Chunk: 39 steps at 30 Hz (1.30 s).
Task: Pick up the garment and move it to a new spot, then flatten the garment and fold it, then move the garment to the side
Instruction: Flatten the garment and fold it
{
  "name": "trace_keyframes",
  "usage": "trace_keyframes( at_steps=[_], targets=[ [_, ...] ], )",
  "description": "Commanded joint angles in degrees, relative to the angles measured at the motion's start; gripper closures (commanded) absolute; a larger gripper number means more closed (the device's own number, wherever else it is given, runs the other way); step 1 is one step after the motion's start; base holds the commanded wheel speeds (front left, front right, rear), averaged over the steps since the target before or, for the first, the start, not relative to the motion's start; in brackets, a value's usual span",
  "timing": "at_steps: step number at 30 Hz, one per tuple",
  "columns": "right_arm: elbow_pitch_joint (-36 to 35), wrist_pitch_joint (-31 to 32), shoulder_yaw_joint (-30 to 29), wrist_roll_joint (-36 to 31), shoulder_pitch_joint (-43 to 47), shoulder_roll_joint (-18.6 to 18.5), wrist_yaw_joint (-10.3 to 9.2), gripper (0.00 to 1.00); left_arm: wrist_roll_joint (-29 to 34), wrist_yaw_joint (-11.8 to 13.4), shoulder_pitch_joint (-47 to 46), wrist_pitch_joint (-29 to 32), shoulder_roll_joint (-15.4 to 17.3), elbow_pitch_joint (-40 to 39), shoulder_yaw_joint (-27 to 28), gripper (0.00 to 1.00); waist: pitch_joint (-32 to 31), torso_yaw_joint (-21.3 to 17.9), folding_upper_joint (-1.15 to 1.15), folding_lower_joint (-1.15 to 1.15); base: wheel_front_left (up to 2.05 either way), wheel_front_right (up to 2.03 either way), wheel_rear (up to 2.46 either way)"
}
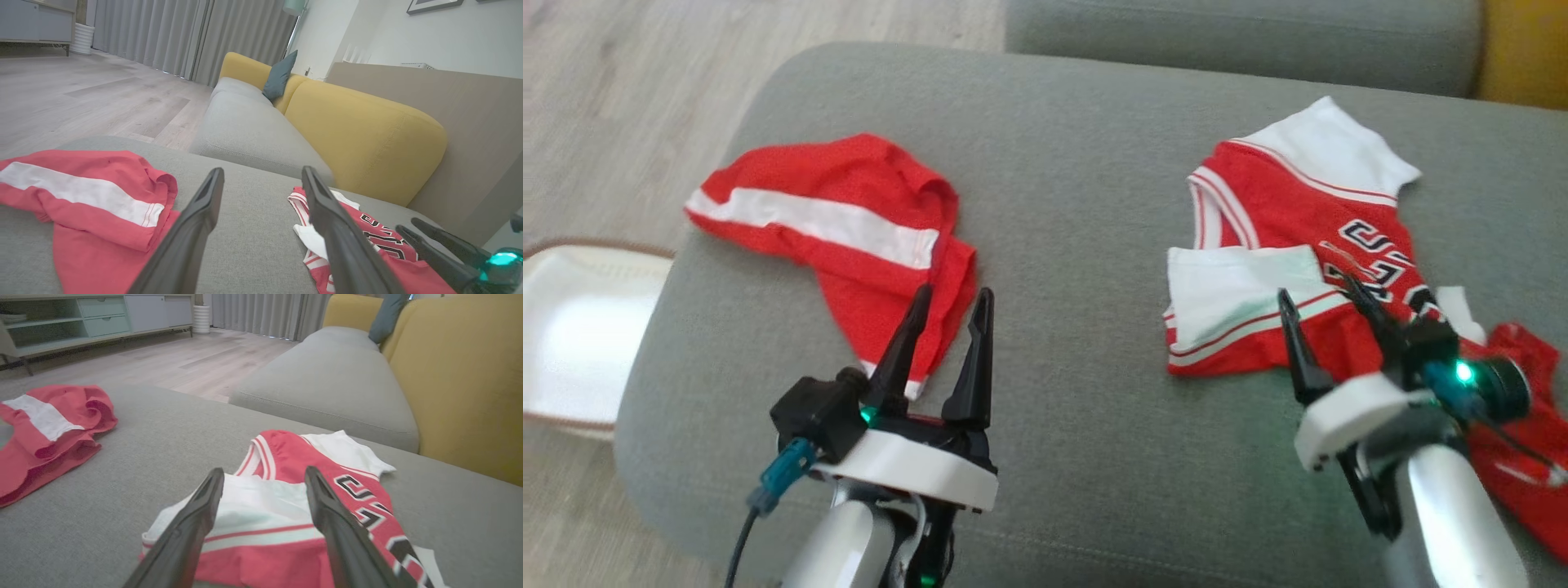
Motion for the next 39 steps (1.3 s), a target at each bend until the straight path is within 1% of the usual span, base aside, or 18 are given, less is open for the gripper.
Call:
trace_keyframes(
  at_steps=[1, 4, 7, 10, 15, 21, 29, 30, 31, 39],
  targets=[
    [-1.03, -0.25, 2.13, 0.58, -3.77, -0.38, -0.04, 0.00, -0.60, -0.15, -3.09, -0.31, 0.12, -2.08, 1.18, 0.00, 1.13, 1.71, 0.00, 0.00, 0.00, 0.00, 0.00],
    [2.70, 1.25, 3.61, 1.43, -7.32, -1.18, -0.04, 0.00, -1.02, -0.19, -3.58, -0.31, 0.12, -2.12, 0.38, 0.00, 2.27, 3.79, 0.00, 0.00, 0.00, 0.00, 0.00],
    [7.46, 4.20, 5.60, 0.34, -11.14, -2.95, -0.04, 0.00, -1.64, 0.08, -4.08, -0.31, 0.12, -2.26, -0.32, 0.00, 3.35, 5.97, 0.00, 0.00, 0.00, 0.00, 0.00],
    [12.86, 7.09, 6.17, 1.14, -14.69, -3.57, -0.04, 0.00, -2.30, 0.28, -4.53, -0.31, 0.12, -2.43, -0.94, 0.00, 4.20, 8.09, 0.00, 0.00, 0.00, 0.00, 0.00],
    [20.66, 8.59, 7.36, 2.57, -19.68, -5.63, -0.04, 0.00, -2.97, 0.42, -5.12, -0.31, 0.12, -2.53, -1.82, 0.00, 5.29, 11.05, 0.00, 0.00, 0.00, 0.00, 0.00],
    [28.16, 10.36, 8.00, 3.30, -23.60, -7.34, -0.04, 0.00, -3.58, 0.59, -5.43, -0.31, 0.12, -2.72, -2.34, 0.00, 6.15, 13.06, 0.00, 0.00, 0.00, 0.00, 0.00],
    [34.45, 9.91, 8.45, 5.21, -26.29, -7.42, -0.04, 0.00, -3.89, 0.77, -5.59, -0.31, 0.12, -3.11, -2.56, 0.00, 7.17, 13.85, 0.00, 0.00, 0.00, 0.00, 0.00],
    [35.08, 9.78, 8.45, 5.48, -26.55, -7.35, -0.04, 0.57, -3.90, 0.78, -5.64, -0.31, 0.12, -3.14, -2.54, 0.00, 7.30, 13.84, 0.00, 0.00, 0.00, 0.00, 0.00],
    [35.54, 9.42, 8.50, 5.54, -26.82, -7.37, -0.04, 1.00, -3.90, 0.81, -5.71, -0.31, 0.12, -3.14, -2.52, 0.00, 7.42, 13.81, 0.00, 0.00, 0.00, 0.00, 0.00],
    [38.77, 7.59, 8.74, 6.81, -28.10, -6.58, -0.04, 1.00, -3.80, 0.84, -6.17, -0.31, 0.12, -2.82, -2.24, 0.00, 7.37, 12.85, 0.00, 0.00, 0.00, 0.00, 0.00]
  ],
)
